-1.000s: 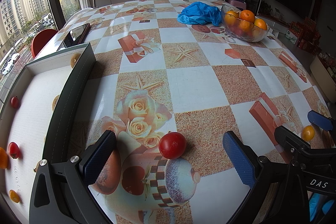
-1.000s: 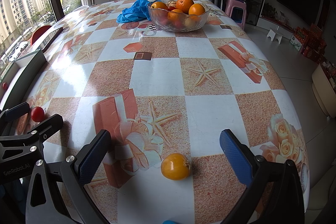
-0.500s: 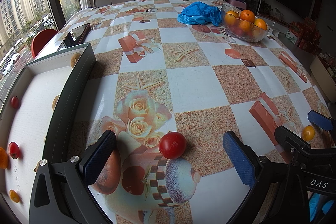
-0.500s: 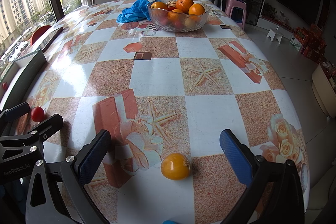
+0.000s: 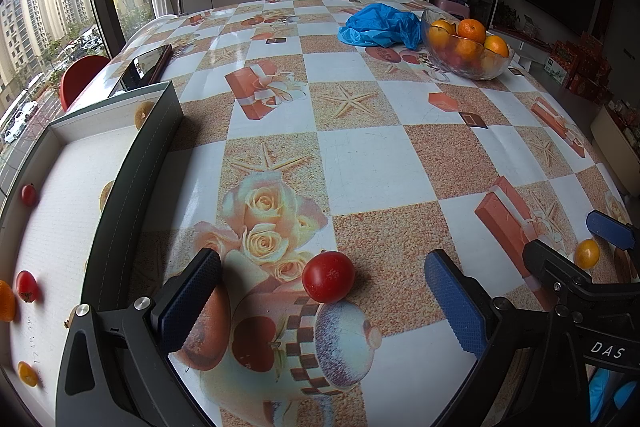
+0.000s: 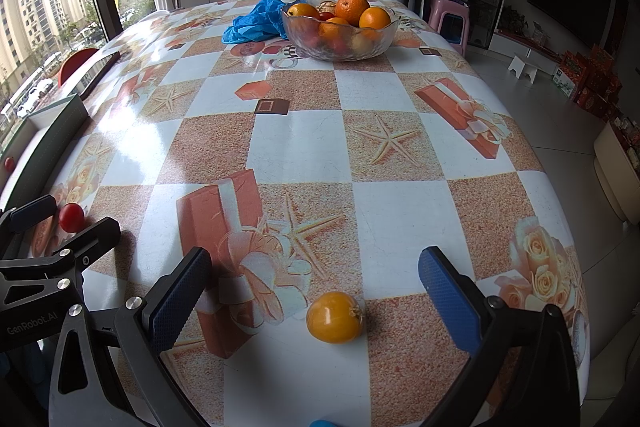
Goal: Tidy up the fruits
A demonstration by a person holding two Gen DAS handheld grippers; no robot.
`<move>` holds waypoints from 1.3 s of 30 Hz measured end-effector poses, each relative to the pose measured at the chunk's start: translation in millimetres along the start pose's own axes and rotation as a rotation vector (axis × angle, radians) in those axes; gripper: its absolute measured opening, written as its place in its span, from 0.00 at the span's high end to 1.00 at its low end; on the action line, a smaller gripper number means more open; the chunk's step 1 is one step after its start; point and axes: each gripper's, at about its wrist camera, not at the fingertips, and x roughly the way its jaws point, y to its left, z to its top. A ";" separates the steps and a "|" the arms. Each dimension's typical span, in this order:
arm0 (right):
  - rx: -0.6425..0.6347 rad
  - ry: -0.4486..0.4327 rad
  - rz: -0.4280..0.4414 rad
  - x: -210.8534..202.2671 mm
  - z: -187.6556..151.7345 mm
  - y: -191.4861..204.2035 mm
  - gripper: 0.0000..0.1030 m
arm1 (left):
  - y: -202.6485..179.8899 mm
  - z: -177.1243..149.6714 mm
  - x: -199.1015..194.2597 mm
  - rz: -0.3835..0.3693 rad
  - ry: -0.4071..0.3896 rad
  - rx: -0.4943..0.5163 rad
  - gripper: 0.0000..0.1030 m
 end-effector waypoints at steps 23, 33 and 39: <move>-0.016 -0.014 0.097 -8.7 7.7 -1.4 0.81 | -5.9 -5.7 -13.5 -0.020 -0.026 0.016 0.43; 0.060 -0.032 0.272 -28.1 14.8 -7.1 0.92 | 10.6 -8.5 -30.6 -0.196 -0.012 -0.059 0.80; 0.025 -0.020 0.263 -29.8 20.4 13.1 0.92 | 23.6 -3.5 -55.3 -0.208 -0.071 -0.075 0.80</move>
